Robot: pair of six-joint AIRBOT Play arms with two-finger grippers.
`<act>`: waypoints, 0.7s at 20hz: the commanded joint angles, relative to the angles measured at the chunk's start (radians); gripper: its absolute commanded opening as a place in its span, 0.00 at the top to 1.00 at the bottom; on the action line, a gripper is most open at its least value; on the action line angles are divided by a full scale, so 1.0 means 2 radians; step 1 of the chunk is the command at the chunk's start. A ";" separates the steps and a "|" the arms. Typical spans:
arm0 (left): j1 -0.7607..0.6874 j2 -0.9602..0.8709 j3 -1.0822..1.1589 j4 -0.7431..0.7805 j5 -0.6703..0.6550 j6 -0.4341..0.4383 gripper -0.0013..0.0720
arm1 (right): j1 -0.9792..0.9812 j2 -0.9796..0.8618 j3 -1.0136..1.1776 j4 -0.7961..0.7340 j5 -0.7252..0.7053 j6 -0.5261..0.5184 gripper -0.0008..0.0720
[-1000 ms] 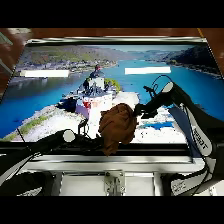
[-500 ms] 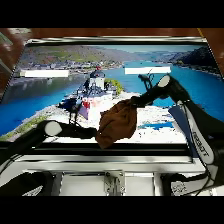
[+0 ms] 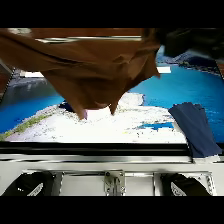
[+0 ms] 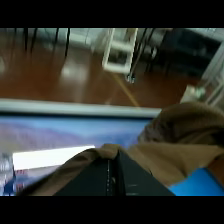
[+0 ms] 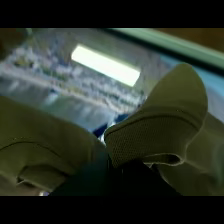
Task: Fold the shirts.
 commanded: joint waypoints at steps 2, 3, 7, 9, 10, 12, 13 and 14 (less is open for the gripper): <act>0.009 0.040 0.056 0.028 0.008 0.000 0.94 | 0.000 0.113 0.016 -0.003 -0.016 0.067 0.88; 0.009 0.044 0.056 0.029 0.003 0.000 0.94 | 0.000 0.126 0.016 -0.003 -0.005 0.080 0.88; 0.009 0.046 0.056 0.029 0.004 0.000 0.94 | 0.000 0.140 0.016 -0.040 0.002 0.094 0.88; 0.009 0.044 0.048 0.035 -0.002 0.000 0.94 | 0.000 0.125 0.016 -0.066 -0.047 0.088 0.88; 0.009 0.043 0.043 0.046 -0.017 0.000 0.94 | 0.001 0.112 0.016 -0.084 -0.082 0.070 0.88; 0.009 0.039 0.019 0.075 -0.066 0.000 0.93 | 0.000 0.075 0.016 -0.109 -0.151 0.040 0.88; 0.009 0.037 0.000 0.085 -0.088 0.000 0.93 | 0.001 0.051 0.016 -0.107 -0.187 0.039 0.88; 0.009 0.035 -0.022 0.089 -0.104 -0.001 0.93 | 0.001 0.024 0.016 -0.097 -0.225 0.039 0.88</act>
